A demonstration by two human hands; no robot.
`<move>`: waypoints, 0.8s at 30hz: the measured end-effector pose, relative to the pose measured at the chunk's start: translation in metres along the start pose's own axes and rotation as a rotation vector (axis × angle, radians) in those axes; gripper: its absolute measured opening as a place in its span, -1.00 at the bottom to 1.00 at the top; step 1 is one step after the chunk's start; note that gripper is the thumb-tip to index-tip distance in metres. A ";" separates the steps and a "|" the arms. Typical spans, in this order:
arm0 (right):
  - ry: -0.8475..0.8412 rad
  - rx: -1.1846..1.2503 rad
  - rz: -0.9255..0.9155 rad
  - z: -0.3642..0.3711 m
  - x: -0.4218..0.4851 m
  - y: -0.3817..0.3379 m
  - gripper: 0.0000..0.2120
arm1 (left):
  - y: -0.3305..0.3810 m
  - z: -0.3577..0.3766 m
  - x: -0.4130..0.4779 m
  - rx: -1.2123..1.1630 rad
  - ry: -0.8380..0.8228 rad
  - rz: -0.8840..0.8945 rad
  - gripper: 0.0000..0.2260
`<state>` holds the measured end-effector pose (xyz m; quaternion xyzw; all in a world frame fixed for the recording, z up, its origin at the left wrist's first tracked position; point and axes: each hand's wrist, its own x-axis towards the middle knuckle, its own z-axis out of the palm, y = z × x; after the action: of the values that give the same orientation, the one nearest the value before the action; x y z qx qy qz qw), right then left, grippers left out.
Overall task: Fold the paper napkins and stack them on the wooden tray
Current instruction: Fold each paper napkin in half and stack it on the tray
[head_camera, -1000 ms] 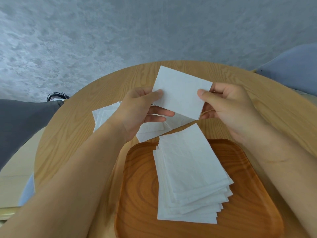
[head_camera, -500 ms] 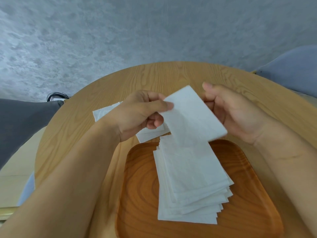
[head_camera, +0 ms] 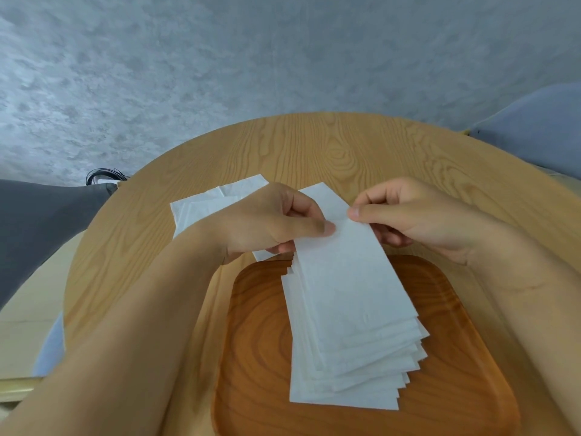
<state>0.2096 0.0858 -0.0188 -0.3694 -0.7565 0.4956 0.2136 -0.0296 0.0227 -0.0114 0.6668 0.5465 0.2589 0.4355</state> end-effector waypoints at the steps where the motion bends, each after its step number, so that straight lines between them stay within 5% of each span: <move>1: 0.040 -0.014 0.002 0.000 0.001 0.002 -0.75 | -0.001 0.001 0.003 0.028 0.081 0.003 -0.78; 7: 0.415 -0.241 -0.037 0.003 0.021 0.031 -0.90 | -0.021 -0.003 0.016 0.273 0.502 0.083 -0.91; 15: 0.178 -0.465 -0.130 0.010 0.029 0.041 -0.62 | -0.030 0.003 0.021 0.471 0.350 0.000 -0.76; 20: 0.389 -0.537 -0.026 -0.005 0.027 0.042 -0.85 | -0.030 0.000 0.021 0.467 0.427 -0.001 -0.65; 24: 0.545 -0.630 0.047 -0.013 0.025 0.046 -0.82 | -0.030 0.001 0.021 0.466 0.400 -0.044 -0.56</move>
<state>0.2191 0.1236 -0.0565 -0.5517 -0.7782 0.1286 0.2712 -0.0382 0.0436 -0.0407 0.6728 0.6802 0.2431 0.1600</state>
